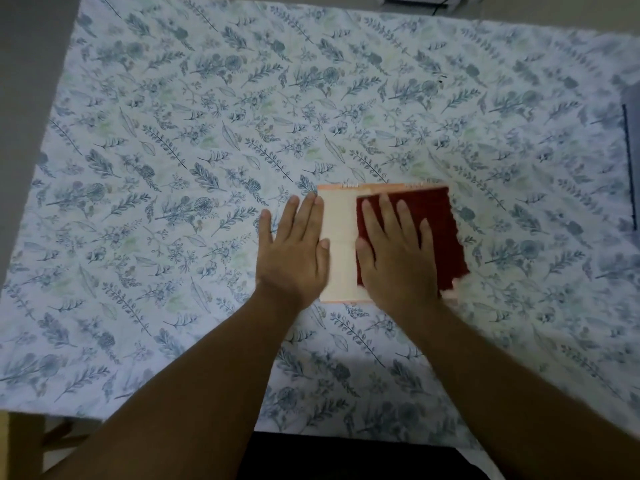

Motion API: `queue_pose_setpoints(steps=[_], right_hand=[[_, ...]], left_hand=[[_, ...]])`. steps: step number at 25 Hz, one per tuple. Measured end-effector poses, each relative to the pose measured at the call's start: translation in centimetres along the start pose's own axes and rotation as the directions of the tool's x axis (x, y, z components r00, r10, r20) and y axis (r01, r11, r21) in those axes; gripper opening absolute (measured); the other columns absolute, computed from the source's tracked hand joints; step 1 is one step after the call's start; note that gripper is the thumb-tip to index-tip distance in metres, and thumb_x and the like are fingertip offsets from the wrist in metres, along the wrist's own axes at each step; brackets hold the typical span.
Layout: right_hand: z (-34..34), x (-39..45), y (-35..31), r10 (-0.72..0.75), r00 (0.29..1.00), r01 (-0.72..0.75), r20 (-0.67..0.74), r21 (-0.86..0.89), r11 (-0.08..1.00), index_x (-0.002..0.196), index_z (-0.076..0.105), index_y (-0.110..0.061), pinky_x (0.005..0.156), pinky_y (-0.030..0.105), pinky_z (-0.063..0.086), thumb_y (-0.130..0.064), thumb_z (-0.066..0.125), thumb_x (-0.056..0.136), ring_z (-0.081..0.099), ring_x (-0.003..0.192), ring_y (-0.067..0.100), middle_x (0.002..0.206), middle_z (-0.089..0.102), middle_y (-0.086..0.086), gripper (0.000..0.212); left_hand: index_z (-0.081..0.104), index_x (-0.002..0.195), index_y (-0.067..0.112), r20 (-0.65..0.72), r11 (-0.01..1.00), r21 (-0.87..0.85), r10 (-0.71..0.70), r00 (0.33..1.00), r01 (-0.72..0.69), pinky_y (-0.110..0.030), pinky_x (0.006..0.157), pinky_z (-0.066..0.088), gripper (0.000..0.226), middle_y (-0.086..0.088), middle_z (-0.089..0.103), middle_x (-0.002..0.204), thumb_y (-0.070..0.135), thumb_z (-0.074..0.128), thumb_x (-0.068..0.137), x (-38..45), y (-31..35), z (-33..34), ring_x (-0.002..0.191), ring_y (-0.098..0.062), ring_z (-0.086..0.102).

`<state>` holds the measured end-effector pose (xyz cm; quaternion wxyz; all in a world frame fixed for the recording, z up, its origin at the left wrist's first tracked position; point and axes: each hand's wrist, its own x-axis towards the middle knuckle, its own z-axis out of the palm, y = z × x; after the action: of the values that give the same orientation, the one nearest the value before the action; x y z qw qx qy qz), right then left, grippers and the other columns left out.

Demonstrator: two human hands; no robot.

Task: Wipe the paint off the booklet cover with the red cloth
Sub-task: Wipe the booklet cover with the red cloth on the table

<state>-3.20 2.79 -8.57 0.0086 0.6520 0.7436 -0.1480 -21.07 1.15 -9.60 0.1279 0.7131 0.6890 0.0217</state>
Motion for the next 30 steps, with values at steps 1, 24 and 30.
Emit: queue_pose_setpoints(steps=[1,24,30], right_hand=[[0.5,-2.8,0.5,-0.02,1.0,0.02,-0.018,-0.015,1.0,0.16,0.015,-0.031,0.122,0.054,0.01,-0.047,0.025,0.103,0.009,0.154,0.023,0.169,0.014,-0.001,0.06],[-1.9,-5.7,10.0,-0.081,0.965,0.147,-0.249,0.258,0.955,0.133,0.062,-0.003,0.115,0.056,0.03,0.004,0.058,0.094,0.047,0.138,0.032,0.139,0.061,0.013,0.039],[-3.4,-13.3,17.5,0.274,0.92,-0.237,-0.28,0.159,0.958,0.137,0.056,0.002,0.117,0.059,0.026,-0.006,0.058,0.097,0.04,0.141,0.039,0.148,0.051,0.021,0.04]], left_hand=[[0.012,0.163,0.013,-0.004,1.0,0.001,-0.002,1.0,0.002,-0.06,0.124,0.006,0.065,-0.002,0.011,0.171,0.038,0.022,0.104,-0.1,0.1,0.0,0.158,-0.022,0.005],[-0.002,0.163,0.01,-0.005,0.995,-0.098,-0.035,0.999,0.034,-0.042,0.127,-0.004,0.069,-0.007,-0.004,0.172,0.019,0.031,0.102,-0.9,7.1,-2.0,0.157,-0.021,-0.009],[0.013,0.163,0.013,0.096,0.907,-0.157,0.408,0.908,-0.391,-0.039,0.127,-0.004,0.064,-0.006,0.011,0.17,0.041,0.024,0.107,-4.0,18.4,0.9,0.158,-0.022,0.003]])
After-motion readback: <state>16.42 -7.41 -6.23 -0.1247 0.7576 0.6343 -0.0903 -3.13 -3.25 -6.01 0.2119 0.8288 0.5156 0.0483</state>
